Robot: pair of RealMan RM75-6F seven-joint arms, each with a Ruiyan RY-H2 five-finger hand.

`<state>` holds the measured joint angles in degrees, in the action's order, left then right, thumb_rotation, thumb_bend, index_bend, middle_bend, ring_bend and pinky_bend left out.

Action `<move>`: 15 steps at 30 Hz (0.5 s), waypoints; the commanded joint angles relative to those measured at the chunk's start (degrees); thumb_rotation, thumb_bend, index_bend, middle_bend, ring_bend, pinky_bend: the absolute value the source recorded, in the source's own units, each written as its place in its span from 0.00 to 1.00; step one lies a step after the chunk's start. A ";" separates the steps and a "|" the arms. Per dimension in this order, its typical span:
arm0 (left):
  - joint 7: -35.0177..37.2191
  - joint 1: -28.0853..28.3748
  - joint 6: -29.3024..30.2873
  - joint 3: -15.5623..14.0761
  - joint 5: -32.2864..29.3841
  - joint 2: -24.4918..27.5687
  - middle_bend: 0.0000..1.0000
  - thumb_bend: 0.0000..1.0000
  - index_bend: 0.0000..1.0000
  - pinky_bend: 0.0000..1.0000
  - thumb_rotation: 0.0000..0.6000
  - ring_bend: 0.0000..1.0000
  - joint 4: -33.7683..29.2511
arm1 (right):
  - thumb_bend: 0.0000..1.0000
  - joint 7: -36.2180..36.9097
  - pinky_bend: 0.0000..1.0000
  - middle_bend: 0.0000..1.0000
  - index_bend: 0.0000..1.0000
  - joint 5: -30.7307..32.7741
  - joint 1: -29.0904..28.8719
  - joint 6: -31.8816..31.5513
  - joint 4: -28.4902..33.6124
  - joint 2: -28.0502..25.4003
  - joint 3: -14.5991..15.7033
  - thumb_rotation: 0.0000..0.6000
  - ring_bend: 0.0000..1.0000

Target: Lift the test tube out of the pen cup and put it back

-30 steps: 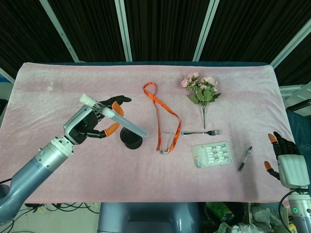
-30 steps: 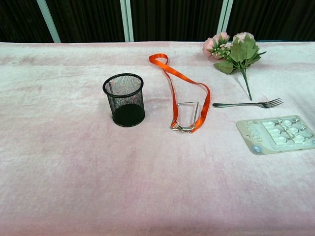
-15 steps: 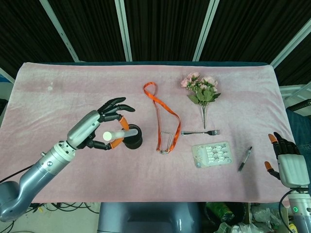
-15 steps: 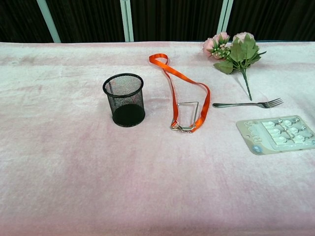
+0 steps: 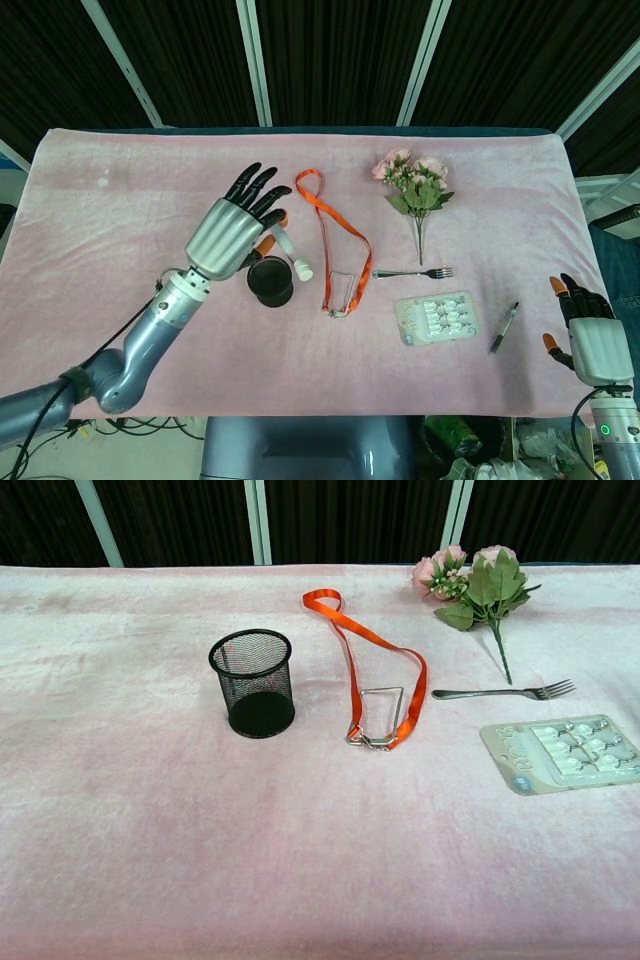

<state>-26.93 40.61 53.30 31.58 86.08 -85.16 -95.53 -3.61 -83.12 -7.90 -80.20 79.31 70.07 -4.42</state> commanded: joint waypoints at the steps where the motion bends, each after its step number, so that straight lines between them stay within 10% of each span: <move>1: -2.43 3.52 1.78 -0.95 -3.94 -2.33 0.21 0.43 0.58 0.05 1.00 0.00 -0.20 | 0.20 -0.01 0.18 0.06 0.08 0.12 0.09 -0.19 0.15 -0.05 -0.09 1.00 0.15; 9: 4.81 4.12 1.60 0.57 -16.09 -1.56 0.23 0.43 0.60 0.06 1.00 0.00 -9.64 | 0.20 0.04 0.18 0.06 0.08 0.32 0.11 0.13 0.36 -0.17 -0.01 1.00 0.15; 15: 18.08 4.70 -5.16 6.62 -39.23 3.43 0.23 0.43 0.59 0.06 1.00 0.00 -23.17 | 0.20 -0.17 0.18 0.06 0.08 0.46 0.13 0.17 0.42 -0.13 -0.03 1.00 0.15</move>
<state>-18.15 44.79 53.06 33.80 60.85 -85.59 -109.59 -3.79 -82.66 -7.77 -80.03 79.73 69.94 -4.45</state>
